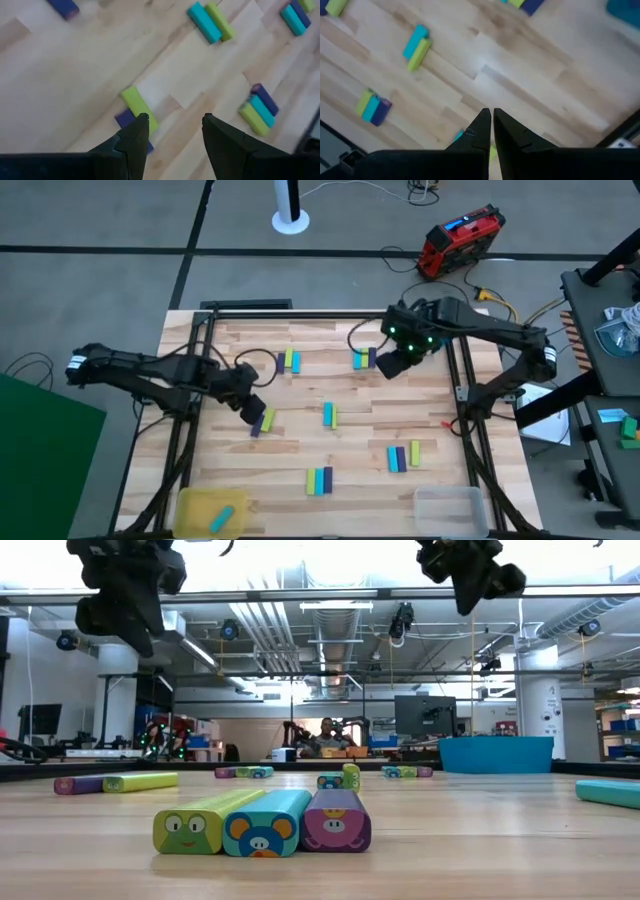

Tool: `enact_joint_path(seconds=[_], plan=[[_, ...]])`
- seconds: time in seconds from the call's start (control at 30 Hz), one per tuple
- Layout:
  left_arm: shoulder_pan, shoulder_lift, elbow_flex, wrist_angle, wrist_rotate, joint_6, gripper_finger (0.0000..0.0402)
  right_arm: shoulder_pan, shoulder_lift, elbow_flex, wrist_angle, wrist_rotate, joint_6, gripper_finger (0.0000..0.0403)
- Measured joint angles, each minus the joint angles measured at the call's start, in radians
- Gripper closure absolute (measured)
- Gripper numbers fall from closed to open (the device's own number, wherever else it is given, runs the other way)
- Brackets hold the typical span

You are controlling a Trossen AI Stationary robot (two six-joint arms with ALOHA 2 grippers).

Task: Sort blocks
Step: Put the green block into the transparent bin

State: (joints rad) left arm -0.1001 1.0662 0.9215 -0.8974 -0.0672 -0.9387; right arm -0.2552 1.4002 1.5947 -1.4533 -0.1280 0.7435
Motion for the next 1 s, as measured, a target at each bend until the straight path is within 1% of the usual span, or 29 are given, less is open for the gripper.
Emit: enact_joint_path(seconds=[0.1,0.37,0.63,1.0], plan=[[0.031,0.003,0.0,0.0,0.03,-0.013,0.0239,0.05,-0.013,-0.012,0.0,-0.001,0.048,0.039],[0.081,0.021,0.0,0.0,0.031,-0.012,0.0239,0.18,-0.04,-0.088,0.0,-0.003,0.185,0.039],[0.092,0.069,0.0,0.001,0.031,0.013,0.0239,0.297,-0.073,-0.192,0.007,-0.011,0.351,0.039],[0.092,0.132,0.0,0.049,0.031,0.031,0.0239,0.453,-0.157,-0.378,0.133,-0.04,0.604,0.039]])
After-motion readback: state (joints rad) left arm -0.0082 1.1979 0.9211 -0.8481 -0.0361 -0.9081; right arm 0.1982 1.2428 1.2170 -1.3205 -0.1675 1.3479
